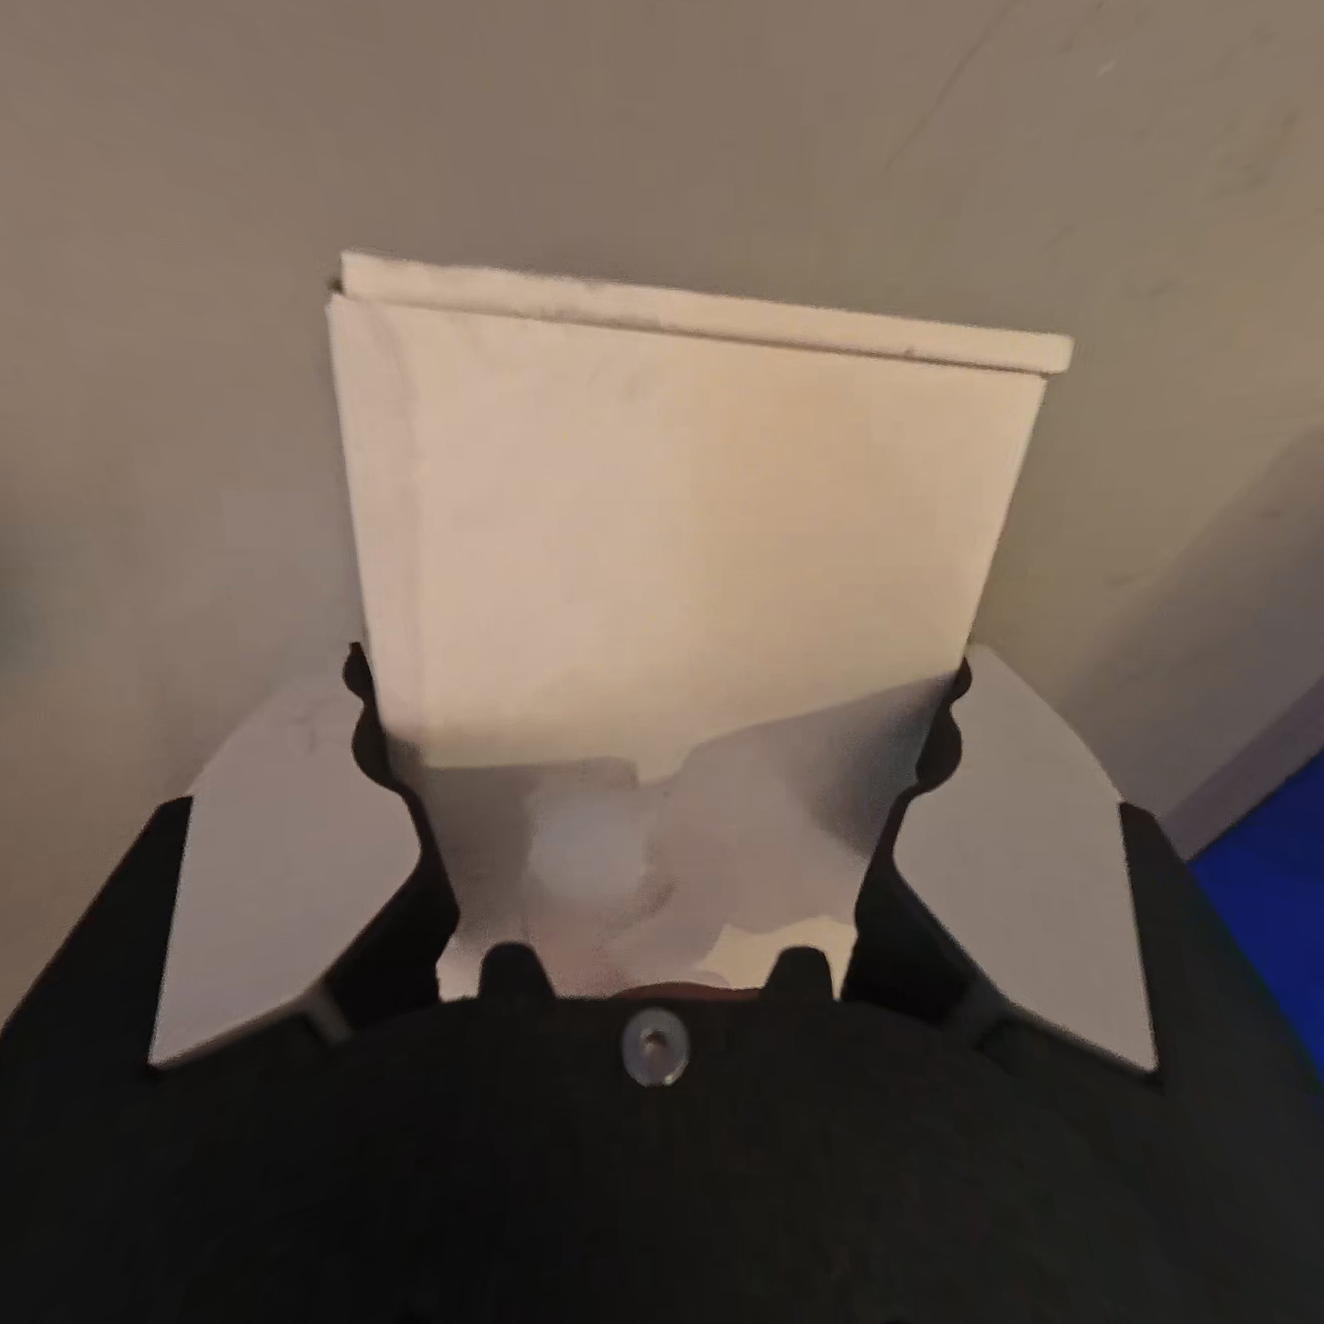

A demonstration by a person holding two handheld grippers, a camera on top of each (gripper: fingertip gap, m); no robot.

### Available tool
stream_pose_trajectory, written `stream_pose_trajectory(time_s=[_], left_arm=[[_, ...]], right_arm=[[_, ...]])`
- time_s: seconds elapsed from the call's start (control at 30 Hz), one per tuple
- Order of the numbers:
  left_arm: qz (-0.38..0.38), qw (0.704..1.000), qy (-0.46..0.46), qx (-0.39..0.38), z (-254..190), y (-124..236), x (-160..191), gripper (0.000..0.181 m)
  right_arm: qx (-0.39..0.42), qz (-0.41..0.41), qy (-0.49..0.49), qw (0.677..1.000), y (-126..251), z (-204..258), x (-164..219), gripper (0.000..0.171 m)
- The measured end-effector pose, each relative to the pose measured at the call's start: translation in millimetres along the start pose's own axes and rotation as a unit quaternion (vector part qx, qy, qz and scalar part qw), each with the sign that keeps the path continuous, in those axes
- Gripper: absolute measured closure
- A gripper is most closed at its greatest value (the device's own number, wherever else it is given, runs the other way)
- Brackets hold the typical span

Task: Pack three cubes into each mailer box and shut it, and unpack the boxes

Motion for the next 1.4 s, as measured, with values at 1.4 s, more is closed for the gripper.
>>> stream_pose_trajectory(time_s=[1.4], left_arm=[[0.0,1.0,-0.025,0.004,-6.5,-6.7,2.5,0.144]], right_arm=[[0.105,0.045,-0.282,0.953,15.1,-355.7,49.3,0.027]])
Point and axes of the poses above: each gripper's, where its closed fingertips meet, y back along the fingers, x out of its underside, z = x × y across the jaws, the point moved 7 cm from there along y, back along the fingers, and after that the axes turned 9 degrees about -z, right-handed, at the moved point
